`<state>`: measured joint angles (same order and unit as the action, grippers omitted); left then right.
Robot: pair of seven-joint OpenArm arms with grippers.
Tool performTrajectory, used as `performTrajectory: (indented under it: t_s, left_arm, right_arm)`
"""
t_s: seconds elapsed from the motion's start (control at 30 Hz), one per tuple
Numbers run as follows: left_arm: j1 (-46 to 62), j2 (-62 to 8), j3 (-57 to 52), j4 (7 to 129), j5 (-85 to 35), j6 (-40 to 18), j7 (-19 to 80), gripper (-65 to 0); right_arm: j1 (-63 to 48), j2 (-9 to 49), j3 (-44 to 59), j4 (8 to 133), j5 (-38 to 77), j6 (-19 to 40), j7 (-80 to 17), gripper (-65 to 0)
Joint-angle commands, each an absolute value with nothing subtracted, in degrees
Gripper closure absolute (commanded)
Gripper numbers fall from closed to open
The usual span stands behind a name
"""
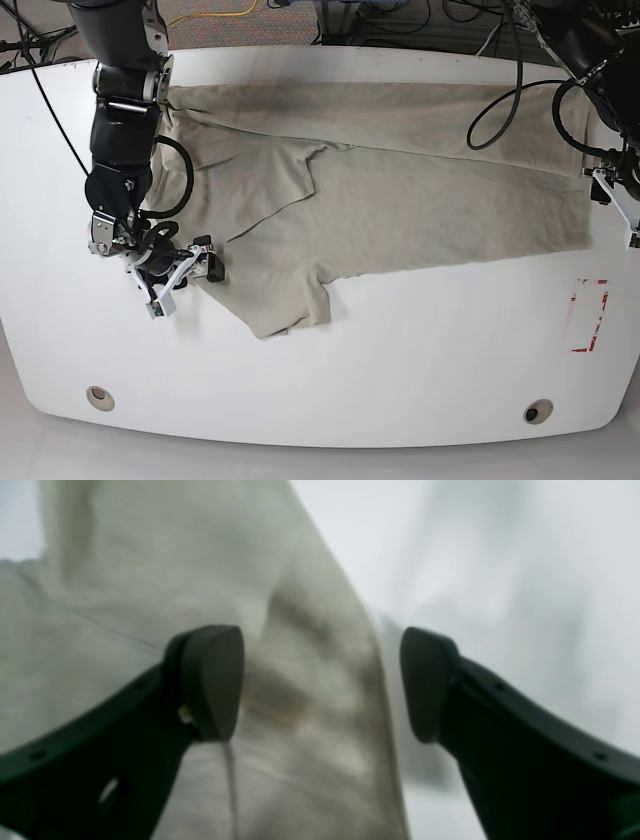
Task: Fold the T-shirt properly
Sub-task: 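Release the right gripper and move it along the shirt side toward the sleeve, then move the left gripper along the shirt side and pinch the fabric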
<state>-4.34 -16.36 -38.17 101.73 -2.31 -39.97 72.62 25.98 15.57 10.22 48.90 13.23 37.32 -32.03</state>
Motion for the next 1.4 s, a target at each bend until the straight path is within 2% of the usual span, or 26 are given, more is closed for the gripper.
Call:
performTrajectory:
  t_s: [0.0,0.33,0.57,0.83,1.07,1.27,1.37]
  left_arm:
    - [-5.23,-17.54,-38.37,102.81,-2.24,-40.00,72.04,-42.2]
    - [-5.23,-18.33,-38.46,102.81,-2.15,-40.00,71.96,-42.2]
    - [-5.32,-18.33,-38.46,102.46,-1.89,-40.00,71.87,-42.2]
    - [-5.49,-18.42,-37.93,100.44,-1.27,-40.00,67.03,-42.5]
    - [-9.01,-19.12,-36.26,91.47,-0.04,-40.00,61.93,-42.8]
    - [-14.81,-21.41,-34.68,78.02,-0.40,-40.00,56.75,-43.6]
    - [-18.07,-22.02,-34.68,70.73,-0.40,-40.00,53.32,-49.0]
  right_arm:
    - [28.88,16.40,9.45,46.55,14.02,37.32,-28.53,-46.6]
    - [28.35,16.04,9.01,43.30,13.93,37.32,-25.89,-45.5]
    - [26.95,14.46,9.01,43.47,14.11,37.32,-25.89,-28.4]
    - [26.86,13.49,9.01,43.47,14.02,37.32,-25.89,-22.7]
    - [26.95,13.58,9.01,43.47,14.02,37.32,-25.80,0.0]
    - [27.03,13.58,9.01,43.47,14.02,37.32,-25.80,0.0]
    - [27.03,13.67,9.01,43.47,14.02,37.32,-25.80,0.0]
